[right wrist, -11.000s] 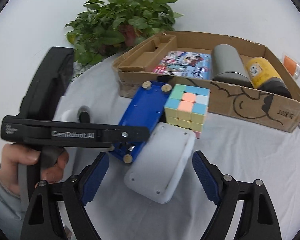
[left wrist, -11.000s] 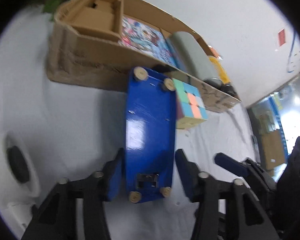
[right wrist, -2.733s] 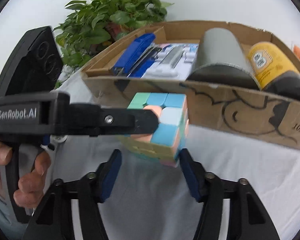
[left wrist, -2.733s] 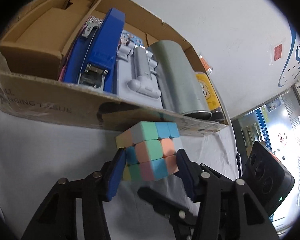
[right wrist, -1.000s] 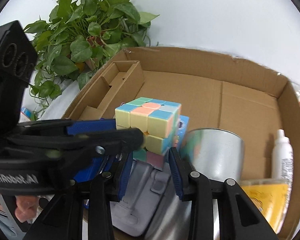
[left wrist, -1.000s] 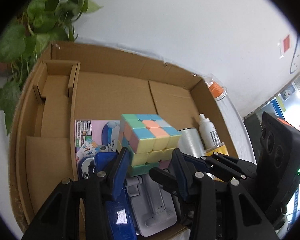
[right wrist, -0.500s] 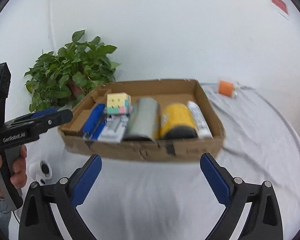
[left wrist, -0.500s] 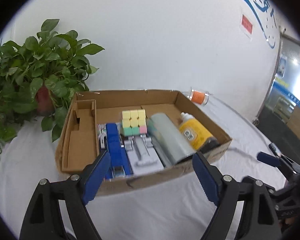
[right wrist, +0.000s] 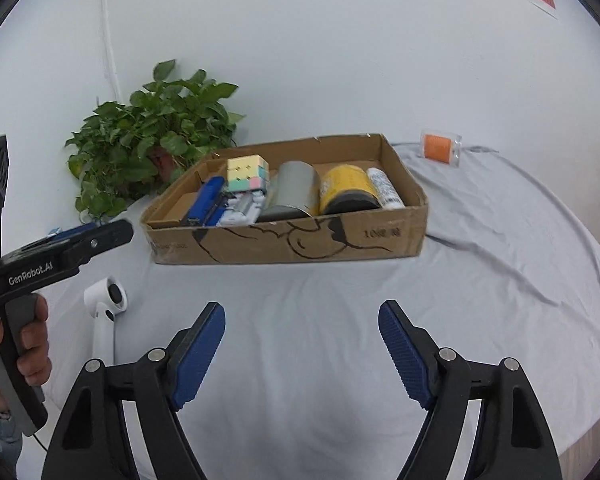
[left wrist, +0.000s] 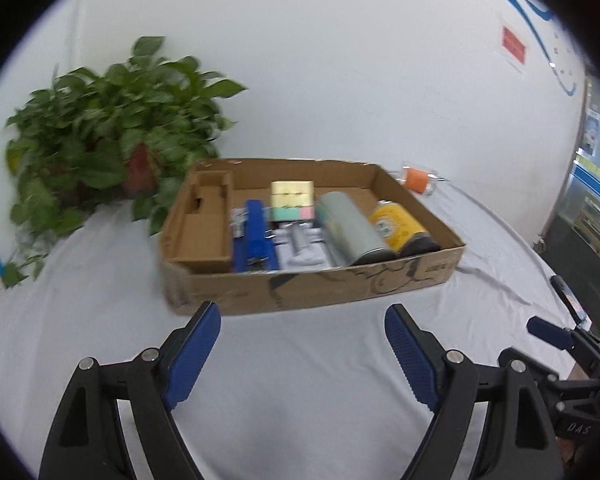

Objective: Organize rigid objects
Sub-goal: 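Grasp the white hair dryer by its handle with both grippers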

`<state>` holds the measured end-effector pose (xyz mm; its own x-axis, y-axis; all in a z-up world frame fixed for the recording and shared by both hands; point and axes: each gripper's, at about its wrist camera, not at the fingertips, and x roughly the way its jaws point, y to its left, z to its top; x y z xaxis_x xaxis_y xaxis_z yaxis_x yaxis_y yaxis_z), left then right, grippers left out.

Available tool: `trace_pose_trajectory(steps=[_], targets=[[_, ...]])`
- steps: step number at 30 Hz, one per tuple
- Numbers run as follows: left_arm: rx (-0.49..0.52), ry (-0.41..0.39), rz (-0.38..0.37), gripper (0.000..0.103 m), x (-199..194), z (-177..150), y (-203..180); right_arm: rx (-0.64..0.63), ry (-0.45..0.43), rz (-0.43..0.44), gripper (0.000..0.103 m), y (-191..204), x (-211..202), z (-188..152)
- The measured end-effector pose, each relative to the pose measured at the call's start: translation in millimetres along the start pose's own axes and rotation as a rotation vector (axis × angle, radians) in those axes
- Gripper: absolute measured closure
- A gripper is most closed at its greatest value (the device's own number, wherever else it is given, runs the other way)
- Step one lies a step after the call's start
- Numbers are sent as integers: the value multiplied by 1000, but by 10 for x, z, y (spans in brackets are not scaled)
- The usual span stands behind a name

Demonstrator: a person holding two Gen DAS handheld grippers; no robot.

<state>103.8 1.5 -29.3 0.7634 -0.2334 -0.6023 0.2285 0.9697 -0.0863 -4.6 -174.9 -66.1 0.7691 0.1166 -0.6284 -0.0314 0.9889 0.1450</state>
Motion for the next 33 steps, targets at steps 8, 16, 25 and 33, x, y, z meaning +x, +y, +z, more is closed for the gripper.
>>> trace_pose_trajectory(steps=[8, 16, 25, 33], targets=[[-113, 148, 45, 19, -275, -337, 596, -172, -11, 211, 1, 734, 137, -101], [-398, 312, -102, 23, 212, -774, 1109, -268, 147, 405, 5, 1438, 470, -322], [-463, 393, -142, 62, 410, -1013, 1217, -340, 294, 498, 35, 1885, 864, -503], [-498, 383, -188, 66, 402, -1066, 1206, -375, 420, 494, 65, 2219, 1314, -671]])
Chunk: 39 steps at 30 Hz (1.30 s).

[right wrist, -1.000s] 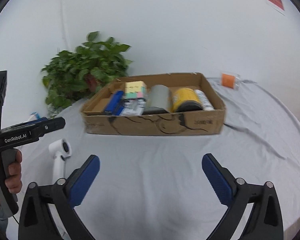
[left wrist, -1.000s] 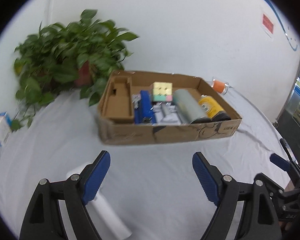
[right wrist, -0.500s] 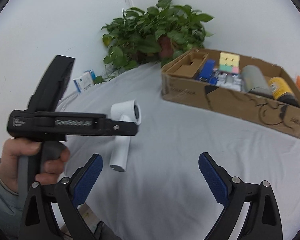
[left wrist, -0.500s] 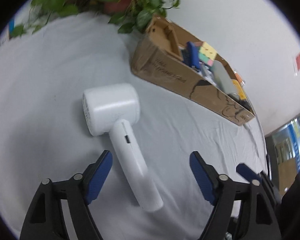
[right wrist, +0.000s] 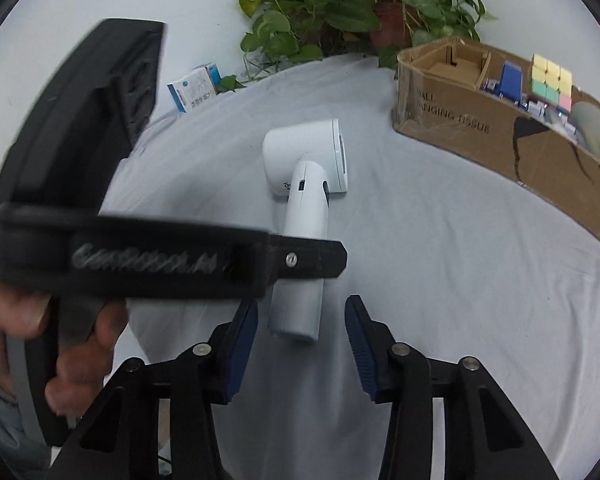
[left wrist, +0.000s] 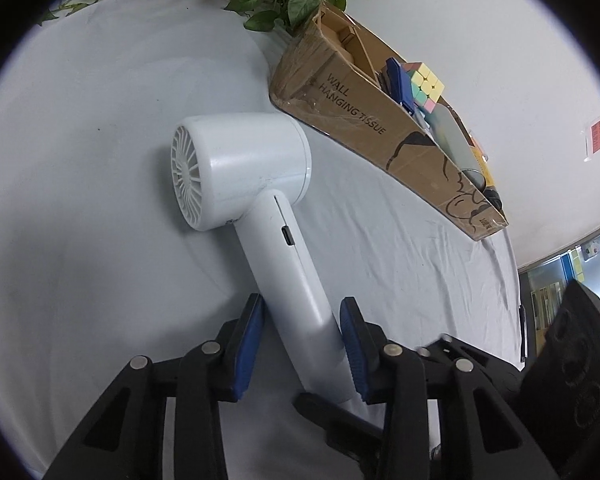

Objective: Organize rigid objects
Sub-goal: 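Grasp the white hair dryer by its handle with both grippers, then lower the hair dryer into the box's divider compartment, release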

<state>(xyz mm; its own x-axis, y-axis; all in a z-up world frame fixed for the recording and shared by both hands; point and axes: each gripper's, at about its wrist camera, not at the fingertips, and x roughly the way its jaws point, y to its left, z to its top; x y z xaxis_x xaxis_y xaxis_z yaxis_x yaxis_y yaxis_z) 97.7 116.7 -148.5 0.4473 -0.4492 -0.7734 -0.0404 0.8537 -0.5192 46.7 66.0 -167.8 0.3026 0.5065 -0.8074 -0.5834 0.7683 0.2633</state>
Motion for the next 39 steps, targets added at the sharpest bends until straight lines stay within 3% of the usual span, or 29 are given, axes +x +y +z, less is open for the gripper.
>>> trace_pose_trajectory(steps=[3, 6, 10, 14, 18, 24, 29, 33, 35, 37, 38, 39], targets=[[16, 6, -11, 68, 31, 12, -40, -5, 17, -16, 73, 13, 120, 80], [53, -6, 13, 68, 16, 49, -133, 22, 8, -29, 74, -12, 123, 132], [114, -61, -21, 68, -135, 261, -377, 55, -91, -83, 74, -73, -132, 329], [261, -146, -39, 68, -332, 826, -803, 83, -213, -141, 74, -208, -435, 778], [347, -169, -64, 68, -316, 1577, -985, 99, -281, -192, 74, -539, -473, 1533], [313, -42, -118, 69, 286, 2513, -797, 254, -191, -207, 74, -1158, 64, 2408], [252, 39, -114, 69, 806, 2819, -522, 329, -70, -209, 72, -1515, 615, 2741], [216, 49, -135, 71, 879, 2862, -336, 343, -32, -220, 69, -1571, 808, 2785], [252, 22, -101, 71, 758, 2781, -382, 329, -37, -232, 60, -1515, 747, 2731], [310, -41, -35, 71, 564, 2642, -479, 306, -82, -253, 38, -1425, 555, 2653], [352, -91, -13, 70, 422, 2528, -555, 296, -112, -267, 34, -1353, 432, 2538], [397, -150, 17, 61, 249, 2372, -648, 274, -158, -298, 25, -1300, 262, 2452]])
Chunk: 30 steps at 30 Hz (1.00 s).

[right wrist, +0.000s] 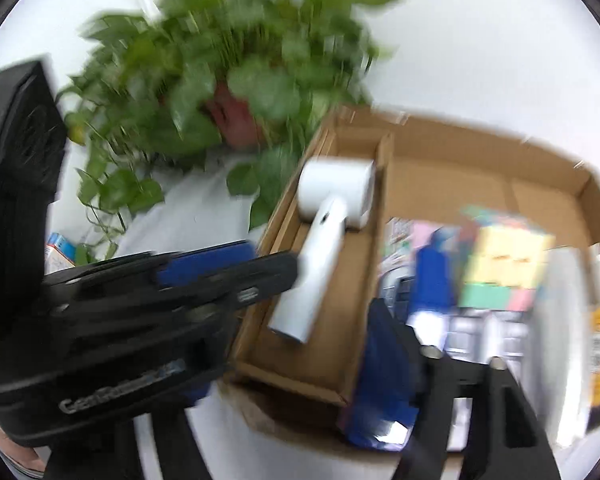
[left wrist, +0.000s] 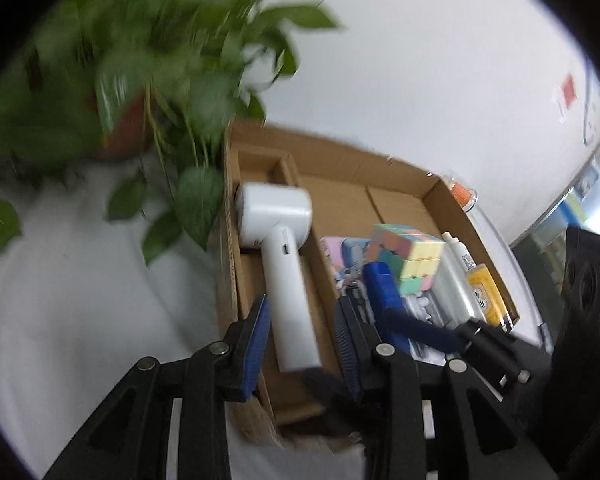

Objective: Organize rigid objects

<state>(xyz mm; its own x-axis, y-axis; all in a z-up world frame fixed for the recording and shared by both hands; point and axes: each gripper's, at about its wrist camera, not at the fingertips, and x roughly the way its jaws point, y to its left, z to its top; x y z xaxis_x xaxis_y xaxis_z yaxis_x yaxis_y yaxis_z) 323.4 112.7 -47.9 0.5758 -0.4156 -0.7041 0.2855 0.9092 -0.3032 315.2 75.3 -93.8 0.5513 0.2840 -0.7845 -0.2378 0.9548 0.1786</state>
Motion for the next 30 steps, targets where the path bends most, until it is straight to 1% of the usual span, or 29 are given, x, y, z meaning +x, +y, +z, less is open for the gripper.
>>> trace_pose_trajectory(steps=[1, 2, 3, 4, 6, 7, 9, 10, 14, 18, 21, 25, 30], targets=[[38, -45, 47, 53, -155, -67, -105, -18, -46, -34, 17, -25, -157, -67], [78, -109, 116, 30, -355, -170, -257, -34, -96, -77, 13, -65, -323, -162], [96, -167, 164, 13, -518, -239, -365, -40, -135, -116, 7, -121, -471, -272], [108, -253, 211, 10, -716, -371, -514, -37, -160, -154, 6, -188, -608, -382], [132, -355, 248, 3, -926, -555, -737, -21, -182, -215, 6, -369, -835, -607], [138, -382, 270, 0, -985, -632, -838, -16, -188, -234, 6, -453, -954, -717], [124, -413, 328, 0, -1046, -758, -1039, 6, -185, -278, 6, -675, -1167, -915], [114, -417, 333, 0, -1062, -808, -1122, 20, -187, -291, 6, -765, -1282, -997], [80, -435, 335, 0, -1071, -958, -1423, 23, -222, -336, 5, -1084, -1658, -1271], [58, -425, 325, 0, -1051, -1075, -1701, 45, -257, -337, 1, -1326, -1985, -1484], [56, -425, 337, 0, -1032, -1151, -1891, 44, -265, -336, 1, -1454, -2201, -1611], [62, -402, 341, 0, -962, -1175, -2062, 38, -275, -340, 1, -1610, -2384, -1719], [88, -359, 391, 0, -810, -1187, -2184, 36, -269, -323, 1, -1711, -2369, -1741]])
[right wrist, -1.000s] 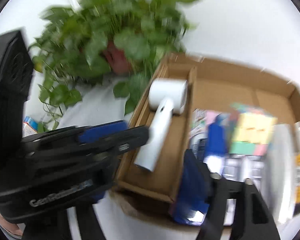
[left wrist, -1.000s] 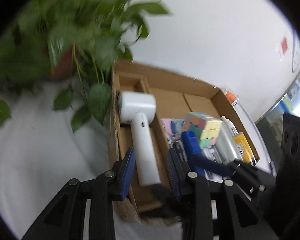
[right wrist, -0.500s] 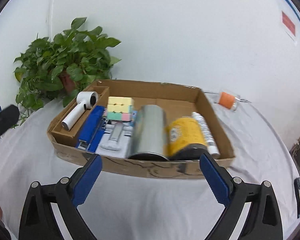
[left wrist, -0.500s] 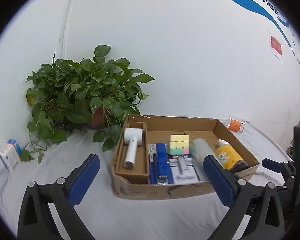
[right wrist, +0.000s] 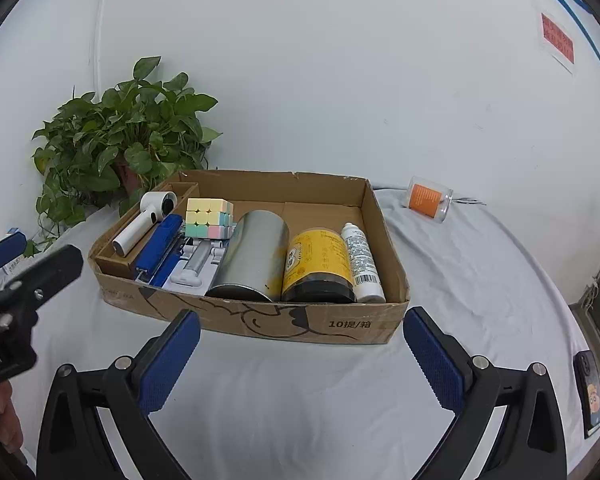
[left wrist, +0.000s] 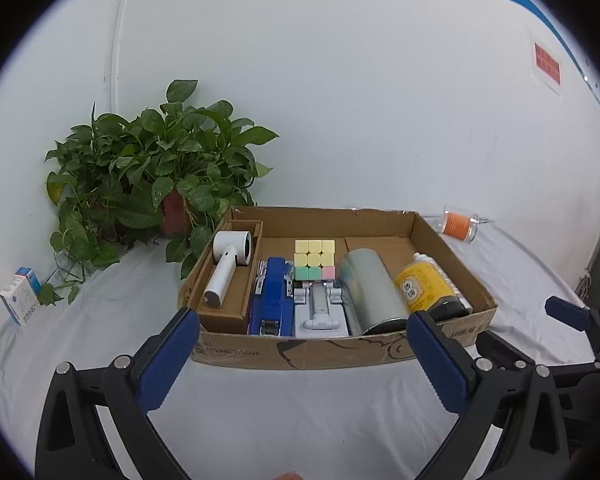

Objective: Organize rigid objects

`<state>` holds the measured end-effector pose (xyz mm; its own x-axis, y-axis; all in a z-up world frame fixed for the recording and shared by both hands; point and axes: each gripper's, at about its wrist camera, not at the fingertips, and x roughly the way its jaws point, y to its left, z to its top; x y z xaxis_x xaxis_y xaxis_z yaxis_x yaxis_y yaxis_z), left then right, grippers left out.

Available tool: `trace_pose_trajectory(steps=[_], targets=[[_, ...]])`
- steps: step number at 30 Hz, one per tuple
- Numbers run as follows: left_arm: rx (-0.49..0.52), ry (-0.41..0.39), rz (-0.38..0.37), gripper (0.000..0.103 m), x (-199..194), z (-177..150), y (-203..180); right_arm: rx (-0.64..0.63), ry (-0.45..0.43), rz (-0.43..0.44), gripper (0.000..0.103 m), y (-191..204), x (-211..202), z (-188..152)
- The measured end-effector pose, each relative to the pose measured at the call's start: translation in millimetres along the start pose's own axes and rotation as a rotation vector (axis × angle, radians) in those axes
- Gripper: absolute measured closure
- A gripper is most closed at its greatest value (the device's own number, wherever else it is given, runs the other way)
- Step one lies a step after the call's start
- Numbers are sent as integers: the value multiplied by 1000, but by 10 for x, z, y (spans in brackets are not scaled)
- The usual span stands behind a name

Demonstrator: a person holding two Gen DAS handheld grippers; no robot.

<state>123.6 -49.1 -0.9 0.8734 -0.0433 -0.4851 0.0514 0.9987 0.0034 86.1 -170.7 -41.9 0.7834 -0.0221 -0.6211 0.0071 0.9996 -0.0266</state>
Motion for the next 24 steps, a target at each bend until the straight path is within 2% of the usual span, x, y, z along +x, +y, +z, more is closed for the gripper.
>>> trace_pose_trajectory(steps=[10, 24], targets=[[3, 89, -20, 0, 182, -1, -70, 22, 20, 26, 1, 33, 129, 17], [-1, 114, -29, 0, 366, -42, 30, 7, 50, 22, 1, 184, 300, -42]])
